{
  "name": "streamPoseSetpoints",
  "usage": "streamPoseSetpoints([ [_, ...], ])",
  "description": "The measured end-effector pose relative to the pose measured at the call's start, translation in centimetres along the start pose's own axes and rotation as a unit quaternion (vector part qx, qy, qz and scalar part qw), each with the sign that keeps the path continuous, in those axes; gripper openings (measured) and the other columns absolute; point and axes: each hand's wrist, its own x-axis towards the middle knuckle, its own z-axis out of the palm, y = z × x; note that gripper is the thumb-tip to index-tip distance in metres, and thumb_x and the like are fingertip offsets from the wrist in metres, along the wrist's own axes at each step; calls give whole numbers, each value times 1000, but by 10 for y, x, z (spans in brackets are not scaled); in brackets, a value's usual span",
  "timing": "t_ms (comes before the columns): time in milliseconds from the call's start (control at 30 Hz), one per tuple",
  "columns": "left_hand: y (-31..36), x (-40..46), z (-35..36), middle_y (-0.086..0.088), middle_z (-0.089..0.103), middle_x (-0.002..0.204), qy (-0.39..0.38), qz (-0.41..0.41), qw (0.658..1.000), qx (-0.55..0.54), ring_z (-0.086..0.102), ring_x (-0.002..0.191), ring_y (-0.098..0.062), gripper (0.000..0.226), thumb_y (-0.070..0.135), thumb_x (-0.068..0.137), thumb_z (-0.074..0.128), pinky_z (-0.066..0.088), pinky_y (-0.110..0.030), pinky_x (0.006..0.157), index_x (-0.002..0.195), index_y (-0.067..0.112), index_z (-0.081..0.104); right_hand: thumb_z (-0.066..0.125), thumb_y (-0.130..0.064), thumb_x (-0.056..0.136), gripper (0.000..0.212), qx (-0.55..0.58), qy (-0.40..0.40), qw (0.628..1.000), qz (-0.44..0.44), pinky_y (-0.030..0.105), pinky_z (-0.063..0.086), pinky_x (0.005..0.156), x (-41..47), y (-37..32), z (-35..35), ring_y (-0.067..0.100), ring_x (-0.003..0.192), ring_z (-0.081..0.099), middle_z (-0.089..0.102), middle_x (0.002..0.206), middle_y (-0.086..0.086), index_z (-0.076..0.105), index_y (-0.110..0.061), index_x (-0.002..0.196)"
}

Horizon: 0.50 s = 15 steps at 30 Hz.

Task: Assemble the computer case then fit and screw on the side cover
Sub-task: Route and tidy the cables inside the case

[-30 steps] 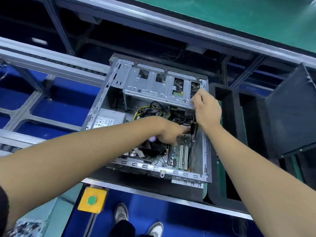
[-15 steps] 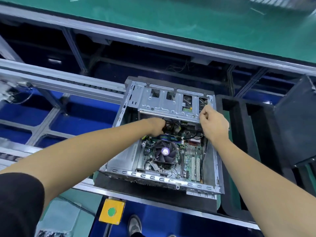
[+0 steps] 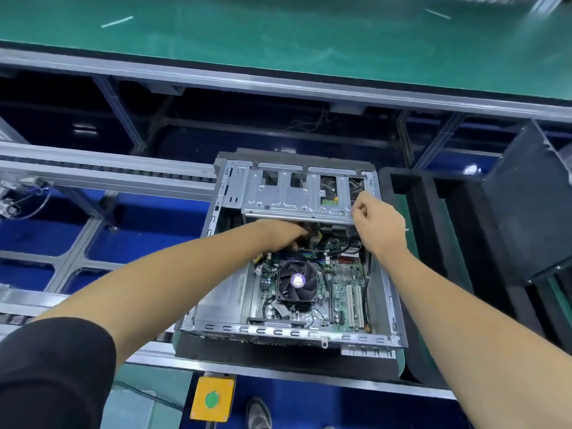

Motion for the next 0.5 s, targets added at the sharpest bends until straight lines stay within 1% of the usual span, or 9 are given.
streamPoseSetpoints([
  [67, -3, -1, -1, 4, 69, 115, 16, 21, 1000, 14, 60, 96, -11, 48, 31, 108, 32, 40, -30, 74, 155, 24, 32, 44, -20, 93, 14, -6, 0, 1000, -1, 29, 40, 58, 0, 1, 1, 22, 66, 58, 61, 68, -4, 51, -22, 81],
  [100, -3, -3, -2, 1, 68, 116, 17, 31, 999, 20, 60, 98, -15, 50, 27, 107, 36, 41, -32, 79, 156, 25, 29, 44, -20, 93, 14, -7, 0, 1000, -2, 29, 40, 58, 0, 1, 1, 22, 66, 57, 61, 68, -4, 51, -22, 81],
  [167, -2, -7, -2, -1, 63, 113, 1, 59, 997, 55, 58, 100, -20, 62, 9, 102, 44, 41, -33, 83, 158, 26, 21, 44, -20, 93, 14, -8, -1, 1000, -4, 30, 40, 58, 1, 1, 1, 23, 66, 57, 61, 68, -4, 51, -22, 81],
  [200, -1, -9, -2, 0, 58, 107, -8, 72, 994, 87, 55, 95, -21, 65, 3, 99, 45, 41, -34, 80, 156, 26, 24, 44, -20, 94, 14, -9, 0, 1000, -3, 30, 40, 58, 1, 1, 1, 24, 66, 58, 61, 68, -3, 51, -22, 81],
  [233, 1, -12, -2, 1, 55, 103, -9, 81, 991, 108, 53, 92, -22, 58, 1, 97, 46, 40, -34, 76, 149, 24, 32, 45, -20, 94, 14, -10, 0, 1000, -2, 30, 39, 58, 1, 1, 1, 24, 66, 58, 61, 68, -3, 52, -22, 81],
  [300, 2, -18, -4, -4, 58, 101, -1, 75, 993, 90, 56, 90, -26, 37, 0, 96, 46, 41, -35, 72, 129, 16, 45, 44, -20, 94, 15, -12, 0, 1000, -3, 30, 39, 57, 1, 1, 1, 24, 67, 58, 62, 68, -3, 52, -22, 82],
  [333, 2, -21, -5, -8, 60, 102, 6, 64, 995, 75, 57, 90, -27, 31, -1, 95, 45, 42, -36, 71, 124, 12, 46, 44, -20, 95, 15, -13, -1, 1000, -5, 30, 38, 57, 1, 1, 1, 24, 67, 58, 62, 69, -4, 53, -22, 82],
  [433, 6, -34, -10, -14, 60, 92, 22, 54, 996, 72, 53, 77, -27, 23, 2, 97, 43, 43, -41, 67, 120, 9, 42, 44, -20, 95, 15, -14, 0, 1000, -5, 29, 35, 55, 1, 1, 1, 23, 66, 58, 62, 69, -4, 53, -22, 82],
  [500, 5, -46, -11, -2, 56, 82, 38, 77, 991, 105, 51, 74, -22, 17, 10, 99, 43, 38, -37, 61, 115, 13, 45, 44, -21, 95, 15, -13, 3, 1000, -6, 28, 33, 54, 1, 2, 2, 22, 66, 58, 61, 68, -4, 52, -22, 82],
])
